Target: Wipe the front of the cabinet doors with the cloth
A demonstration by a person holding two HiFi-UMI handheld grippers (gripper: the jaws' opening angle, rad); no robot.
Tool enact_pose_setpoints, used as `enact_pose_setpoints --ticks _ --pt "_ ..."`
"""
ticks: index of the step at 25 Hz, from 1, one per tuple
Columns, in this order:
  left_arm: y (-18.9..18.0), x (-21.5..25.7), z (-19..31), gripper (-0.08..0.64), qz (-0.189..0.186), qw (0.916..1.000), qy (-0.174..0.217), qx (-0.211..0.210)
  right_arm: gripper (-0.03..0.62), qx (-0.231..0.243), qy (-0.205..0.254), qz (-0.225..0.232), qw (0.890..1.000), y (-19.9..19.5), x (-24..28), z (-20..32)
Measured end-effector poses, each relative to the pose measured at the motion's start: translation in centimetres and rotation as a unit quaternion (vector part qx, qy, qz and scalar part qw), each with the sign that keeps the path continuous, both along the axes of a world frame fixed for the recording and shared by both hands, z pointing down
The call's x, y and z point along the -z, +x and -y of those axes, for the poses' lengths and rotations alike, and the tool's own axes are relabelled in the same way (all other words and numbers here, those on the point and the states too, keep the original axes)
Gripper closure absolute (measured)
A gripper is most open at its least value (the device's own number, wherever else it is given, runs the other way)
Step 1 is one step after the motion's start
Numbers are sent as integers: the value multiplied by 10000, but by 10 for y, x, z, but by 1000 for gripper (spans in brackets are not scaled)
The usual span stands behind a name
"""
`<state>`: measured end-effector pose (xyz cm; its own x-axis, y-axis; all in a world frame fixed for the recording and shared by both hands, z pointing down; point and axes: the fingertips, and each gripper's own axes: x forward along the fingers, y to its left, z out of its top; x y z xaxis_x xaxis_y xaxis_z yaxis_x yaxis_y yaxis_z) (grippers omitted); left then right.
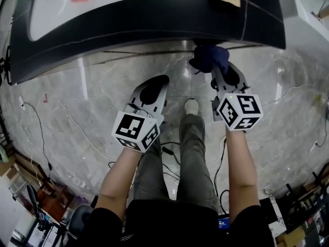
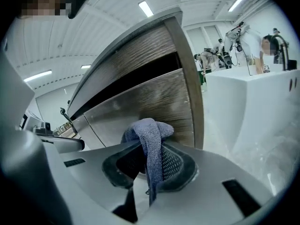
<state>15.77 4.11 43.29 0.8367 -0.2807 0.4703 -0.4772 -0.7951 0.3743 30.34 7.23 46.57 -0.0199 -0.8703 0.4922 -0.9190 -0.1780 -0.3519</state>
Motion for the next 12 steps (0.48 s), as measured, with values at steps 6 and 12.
enact_pose_setpoints --ticks 6,12 --pt "31 -2 -8 552 -53 9999 -62 -115 522 -168 -84 -29 9998 31 -2 -18" --pt "42 -5 -18 552 -94 9997 -123 -172 522 -14 -118 22 9999 22 -1 -31"
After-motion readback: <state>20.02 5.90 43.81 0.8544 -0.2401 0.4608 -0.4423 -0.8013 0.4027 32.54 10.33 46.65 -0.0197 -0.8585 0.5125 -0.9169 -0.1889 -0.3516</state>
